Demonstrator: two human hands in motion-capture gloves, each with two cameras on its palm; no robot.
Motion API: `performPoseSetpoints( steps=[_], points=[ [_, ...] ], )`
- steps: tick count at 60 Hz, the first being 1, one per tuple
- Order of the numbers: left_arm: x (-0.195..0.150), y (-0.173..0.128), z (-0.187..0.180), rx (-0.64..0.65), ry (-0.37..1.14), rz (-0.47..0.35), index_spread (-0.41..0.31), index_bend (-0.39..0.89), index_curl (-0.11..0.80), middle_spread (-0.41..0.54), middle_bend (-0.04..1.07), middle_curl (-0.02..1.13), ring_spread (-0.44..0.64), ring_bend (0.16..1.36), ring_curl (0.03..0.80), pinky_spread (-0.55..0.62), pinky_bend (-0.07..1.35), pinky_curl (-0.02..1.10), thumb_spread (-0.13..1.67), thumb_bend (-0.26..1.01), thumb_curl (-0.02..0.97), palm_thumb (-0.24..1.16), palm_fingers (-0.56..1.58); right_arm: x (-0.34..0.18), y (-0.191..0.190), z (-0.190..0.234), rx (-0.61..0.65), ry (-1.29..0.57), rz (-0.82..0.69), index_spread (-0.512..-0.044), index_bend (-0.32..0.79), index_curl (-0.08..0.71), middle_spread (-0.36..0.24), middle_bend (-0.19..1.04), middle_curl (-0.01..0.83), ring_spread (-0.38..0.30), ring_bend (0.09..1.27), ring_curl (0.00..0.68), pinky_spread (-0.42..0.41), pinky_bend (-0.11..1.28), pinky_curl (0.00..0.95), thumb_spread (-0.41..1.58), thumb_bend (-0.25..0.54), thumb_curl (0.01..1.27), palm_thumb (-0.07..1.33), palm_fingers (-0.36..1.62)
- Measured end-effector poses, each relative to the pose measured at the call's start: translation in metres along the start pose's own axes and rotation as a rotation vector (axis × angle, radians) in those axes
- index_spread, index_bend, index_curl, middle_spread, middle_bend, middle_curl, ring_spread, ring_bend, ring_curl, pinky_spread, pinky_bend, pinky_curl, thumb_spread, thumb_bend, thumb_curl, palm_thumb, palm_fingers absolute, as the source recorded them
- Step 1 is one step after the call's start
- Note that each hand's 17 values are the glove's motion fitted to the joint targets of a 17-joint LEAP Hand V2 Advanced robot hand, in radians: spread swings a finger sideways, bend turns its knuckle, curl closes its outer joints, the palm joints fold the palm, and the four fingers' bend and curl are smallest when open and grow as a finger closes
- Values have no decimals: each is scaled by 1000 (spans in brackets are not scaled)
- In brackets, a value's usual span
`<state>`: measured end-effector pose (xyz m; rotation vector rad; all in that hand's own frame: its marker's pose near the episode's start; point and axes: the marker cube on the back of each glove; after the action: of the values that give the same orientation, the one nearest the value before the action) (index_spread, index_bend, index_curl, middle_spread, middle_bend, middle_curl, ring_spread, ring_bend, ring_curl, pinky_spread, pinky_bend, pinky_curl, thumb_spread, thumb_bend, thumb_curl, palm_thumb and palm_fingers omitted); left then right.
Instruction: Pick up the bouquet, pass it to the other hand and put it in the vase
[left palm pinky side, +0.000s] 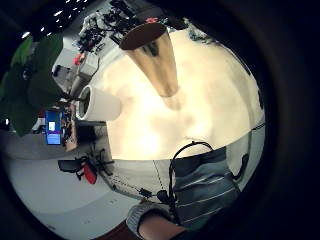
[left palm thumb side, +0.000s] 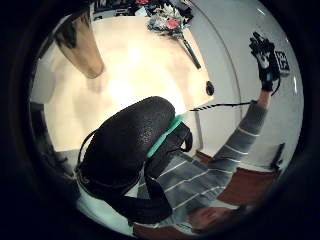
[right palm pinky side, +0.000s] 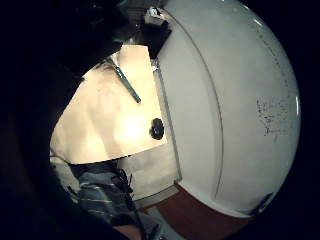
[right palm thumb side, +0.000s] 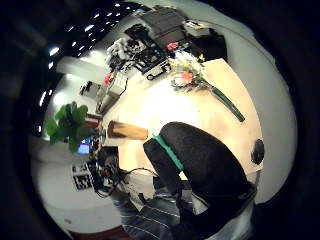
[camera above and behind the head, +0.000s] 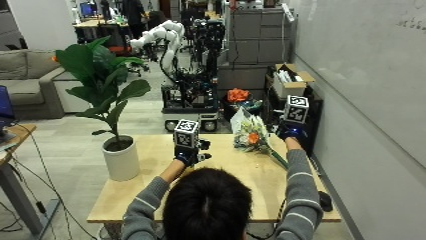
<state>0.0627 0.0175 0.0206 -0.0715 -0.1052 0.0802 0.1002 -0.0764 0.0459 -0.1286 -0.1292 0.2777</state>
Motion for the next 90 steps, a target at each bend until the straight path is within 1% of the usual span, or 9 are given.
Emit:
performPoseSetpoints(
  steps=[13, 19, 24, 36, 42, 60, 67, 79, 90],
  points=[
    [12, 1, 29, -18, 24, 79, -35, 151, 312, 101, 185, 350, 220, 480, 280, 391, 253, 313, 990, -24, 289, 38, 338, 33, -40, 49, -210, -13, 138, -348, 87, 109, 85, 226, 354, 149, 564, 332, 266, 652, 377, 1096, -30, 227, 321, 200],
    [7, -21, 57, -32, 24, 102, -35, 152, 315, 101, 184, 351, 220, 479, 282, 392, 250, 317, 992, -24, 291, 39, 339, 47, -66, 73, 63, -11, 113, -338, 96, 115, 85, 241, 359, 143, 555, 325, 267, 636, 369, 1077, -26, 235, 313, 174],
    [1, -30, 72, -59, 21, 100, -35, 152, 317, 101, 183, 353, 221, 478, 283, 392, 248, 320, 1001, -24, 292, 40, 339, 70, -88, 115, 52, 17, 231, -336, 98, 120, 79, 244, 360, 136, 554, 322, 258, 622, 362, 1070, -24, 242, 310, 156],
    [-18, -45, 98, -114, 50, 91, -35, 150, 319, 101, 182, 354, 222, 483, 287, 387, 243, 326, 1006, -27, 292, 36, 340, 89, -86, 207, -218, 37, 255, -383, 100, 124, -44, 272, 367, 104, 531, 311, 249, 602, 354, 1053, -25, 254, 301, 111],
    [-8, -2, 68, -87, 40, 68, -33, 151, 320, 107, 183, 354, 231, 482, 289, 386, 242, 329, 1008, -26, 291, 34, 338, 94, -83, 239, -298, 45, 288, -393, 102, 126, -73, 278, 367, 95, 525, 307, 245, 598, 351, 1049, -25, 258, 298, 108],
    [-5, 13, 75, -227, 78, 61, -18, 155, 329, 141, 183, 355, 282, 468, 286, 392, 239, 334, 1011, -24, 295, 41, 337, 105, -73, 300, -313, 75, 270, -385, 116, 138, -83, 284, 365, 82, 522, 303, 240, 589, 347, 1036, -19, 269, 317, 136],
    [3, 14, 76, -219, 127, 97, -13, 156, 331, 146, 182, 355, 292, 468, 285, 392, 233, 335, 1011, -25, 296, 41, 339, 102, -67, 305, -259, 19, 311, -360, 253, 214, -92, 213, 345, 48, 492, 291, 203, 545, 331, 1093, 37, 290, 455, 337],
    [-7, 9, 83, -208, 45, 52, -10, 156, 333, 157, 179, 351, 301, 466, 285, 392, 231, 340, 1016, -24, 296, 41, 337, 101, -59, 303, -191, 101, 421, -186, 485, 364, -73, 171, 342, -56, 433, 297, 82, 401, 306, 1186, 226, 356, 871, 853],
    [-19, 4, 87, -197, 16, 25, -10, 159, 336, 161, 178, 348, 300, 462, 285, 384, 231, 341, 1021, -24, 294, 42, 341, 100, -50, 291, -256, 236, 557, -184, 160, 361, -131, 365, 443, -170, 683, 425, -218, 538, 384, 1199, 254, 384, 1001, 1342]
  ],
)
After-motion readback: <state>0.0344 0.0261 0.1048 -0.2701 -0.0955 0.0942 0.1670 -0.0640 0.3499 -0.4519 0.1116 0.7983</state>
